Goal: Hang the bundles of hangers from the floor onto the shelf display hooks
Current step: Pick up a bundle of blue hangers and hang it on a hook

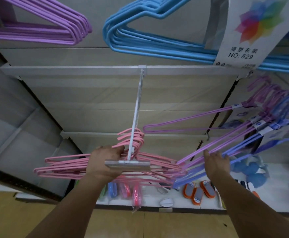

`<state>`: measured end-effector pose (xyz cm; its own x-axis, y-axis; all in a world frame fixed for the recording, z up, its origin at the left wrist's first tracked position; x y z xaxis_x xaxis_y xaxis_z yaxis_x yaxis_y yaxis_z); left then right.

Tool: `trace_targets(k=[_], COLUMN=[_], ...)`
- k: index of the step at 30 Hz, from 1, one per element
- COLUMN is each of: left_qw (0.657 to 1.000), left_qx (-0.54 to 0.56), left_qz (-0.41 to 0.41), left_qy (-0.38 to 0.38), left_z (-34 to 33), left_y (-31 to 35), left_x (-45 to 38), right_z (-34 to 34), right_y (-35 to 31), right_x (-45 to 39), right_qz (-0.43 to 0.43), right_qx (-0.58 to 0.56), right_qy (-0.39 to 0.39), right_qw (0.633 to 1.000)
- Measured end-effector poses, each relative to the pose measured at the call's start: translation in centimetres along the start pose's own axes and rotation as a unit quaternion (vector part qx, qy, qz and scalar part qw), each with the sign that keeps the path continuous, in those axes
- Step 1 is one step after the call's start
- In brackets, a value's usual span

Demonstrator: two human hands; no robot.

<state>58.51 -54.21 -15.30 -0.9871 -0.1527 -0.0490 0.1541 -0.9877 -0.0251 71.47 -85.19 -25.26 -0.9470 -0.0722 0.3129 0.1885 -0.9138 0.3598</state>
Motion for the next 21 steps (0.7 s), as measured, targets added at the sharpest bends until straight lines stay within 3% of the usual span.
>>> trace_targets(k=[9, 17, 19, 21], left_qw=[0.999, 1.000, 0.998, 0.989], left_qx=[0.021, -0.019, 0.039, 0.140], left_qz=[0.037, -0.019, -0.040, -0.012], left_qy=[0.015, 0.006, 0.009, -0.049], left_z=[0.3, 0.9, 0.5, -0.8], left_y=[0.2, -0.3, 0.5, 1.3], left_x=[1.0, 1.3, 1.4, 1.9], right_z=[1.0, -0.1, 0.0, 0.7], right_y=[-2.2, -1.3, -1.5, -2.0], right_x=[-4.1, -4.8, -4.7, -4.4], right_qz=[-0.002, 0.015, 0.020, 0.031], right_qx=[-0.041, -0.046, -0.058, -0.068], right_qy=[-0.001, -0.018, -0.028, -0.027], right_qw=[0.999, 0.999, 0.998, 0.997])
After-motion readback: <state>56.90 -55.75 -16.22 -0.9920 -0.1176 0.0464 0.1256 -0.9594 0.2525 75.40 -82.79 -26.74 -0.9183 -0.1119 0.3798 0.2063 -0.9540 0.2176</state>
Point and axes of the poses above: each hand's wrist, its own x-axis away from the middle knuckle, its own z-axis out of the back of the hand, y = z × x, the point moved 4 cm from there along -x, towards the middle knuckle, and after that the axes turned 1 degree about -y, right-handed, at the moved point
